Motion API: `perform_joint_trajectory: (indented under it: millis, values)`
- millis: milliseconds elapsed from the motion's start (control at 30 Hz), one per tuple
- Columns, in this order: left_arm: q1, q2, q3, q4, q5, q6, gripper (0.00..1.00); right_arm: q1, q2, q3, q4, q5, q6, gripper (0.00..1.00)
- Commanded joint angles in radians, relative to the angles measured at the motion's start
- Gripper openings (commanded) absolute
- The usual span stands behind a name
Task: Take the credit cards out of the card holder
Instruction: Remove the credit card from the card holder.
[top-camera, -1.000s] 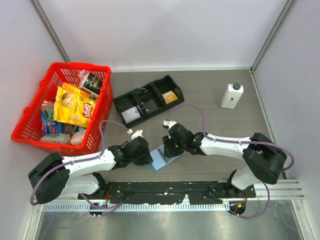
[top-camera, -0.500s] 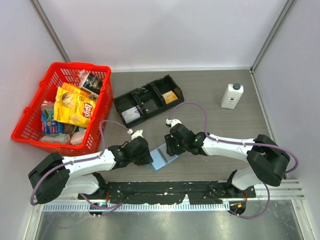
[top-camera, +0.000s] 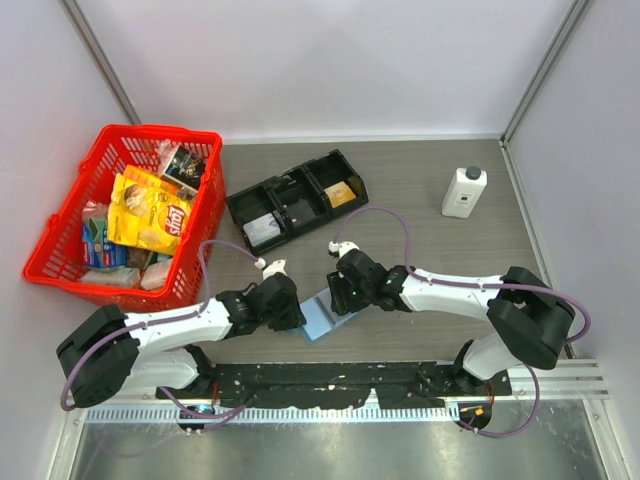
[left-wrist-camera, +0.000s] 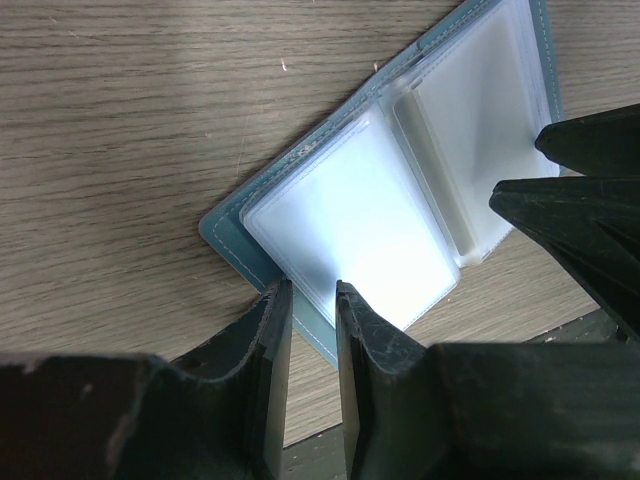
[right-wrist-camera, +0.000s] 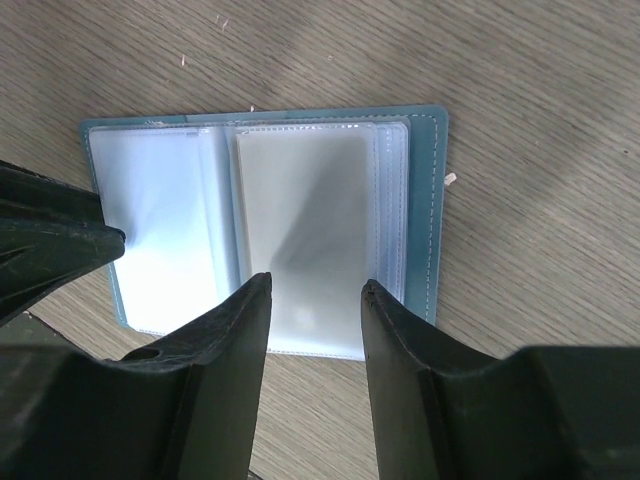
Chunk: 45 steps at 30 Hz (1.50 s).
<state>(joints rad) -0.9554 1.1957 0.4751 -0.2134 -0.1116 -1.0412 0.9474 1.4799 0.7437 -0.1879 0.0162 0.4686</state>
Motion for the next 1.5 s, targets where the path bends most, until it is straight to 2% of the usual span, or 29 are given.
perform_joint_trajectory:
  millis: [0, 167, 367, 600, 1067, 1467]
  values:
    - [-0.005, 0.022, 0.010, 0.005, 0.021, 0.006, 0.27, 0.007, 0.000, 0.002, 0.034, -0.001, 0.001, 0.46]
    - [-0.005, 0.027, 0.011, 0.008, 0.026, 0.007, 0.27, 0.008, 0.002, -0.001, 0.034, -0.038, -0.001, 0.45]
    - [-0.003, 0.018, 0.005, 0.002, 0.021, 0.007, 0.27, 0.011, -0.010, 0.005, 0.007, 0.056, 0.002, 0.46]
    - [-0.005, 0.015, 0.005, 0.002, 0.020, 0.003, 0.27, 0.010, -0.009, 0.005, 0.002, 0.064, 0.002, 0.46]
    - [-0.005, 0.008, 0.002, 0.000, 0.020, 0.003, 0.27, 0.022, 0.017, -0.007, 0.047, -0.068, 0.013, 0.45]
    - [-0.005, 0.002, 0.000, 0.003, 0.021, 0.004, 0.27, 0.034, 0.000, 0.031, 0.074, -0.153, 0.001, 0.38]
